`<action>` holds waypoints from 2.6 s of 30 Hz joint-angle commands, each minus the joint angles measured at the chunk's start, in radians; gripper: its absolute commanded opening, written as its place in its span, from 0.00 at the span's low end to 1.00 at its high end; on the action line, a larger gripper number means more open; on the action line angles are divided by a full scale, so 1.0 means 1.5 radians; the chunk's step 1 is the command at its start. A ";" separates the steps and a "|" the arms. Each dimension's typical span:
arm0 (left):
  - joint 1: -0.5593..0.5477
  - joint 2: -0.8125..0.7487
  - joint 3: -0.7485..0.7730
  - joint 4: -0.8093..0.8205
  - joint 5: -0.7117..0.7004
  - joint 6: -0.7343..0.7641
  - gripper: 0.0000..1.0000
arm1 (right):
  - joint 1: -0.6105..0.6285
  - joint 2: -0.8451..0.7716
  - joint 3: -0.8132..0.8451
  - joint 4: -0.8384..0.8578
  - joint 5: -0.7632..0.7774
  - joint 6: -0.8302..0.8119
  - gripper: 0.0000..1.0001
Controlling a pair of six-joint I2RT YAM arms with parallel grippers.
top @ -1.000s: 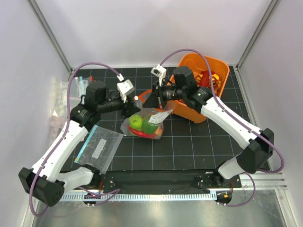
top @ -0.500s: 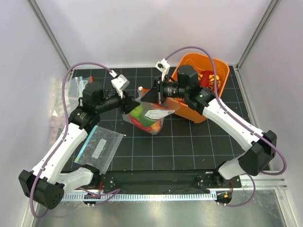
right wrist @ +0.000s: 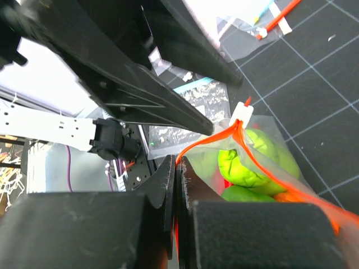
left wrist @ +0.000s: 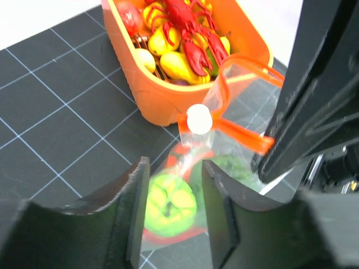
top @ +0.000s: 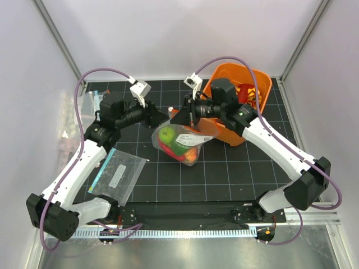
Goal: Place the food in the zip-top bag and seal the zipper
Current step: Zip the zipper food storage bag at the center of the board.
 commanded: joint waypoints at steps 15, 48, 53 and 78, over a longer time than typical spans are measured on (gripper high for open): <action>0.009 0.003 0.013 0.051 0.070 -0.062 0.64 | 0.000 -0.070 -0.004 0.010 0.012 -0.045 0.01; 0.030 0.053 -0.025 0.316 0.374 -0.302 0.84 | -0.007 -0.128 0.047 -0.160 -0.014 -0.207 0.01; 0.031 0.057 -0.022 0.396 0.381 -0.364 0.83 | -0.010 -0.130 0.081 -0.167 -0.016 -0.221 0.01; 0.030 0.163 0.017 0.645 0.377 -0.583 0.33 | -0.010 -0.127 0.122 -0.145 -0.056 -0.197 0.01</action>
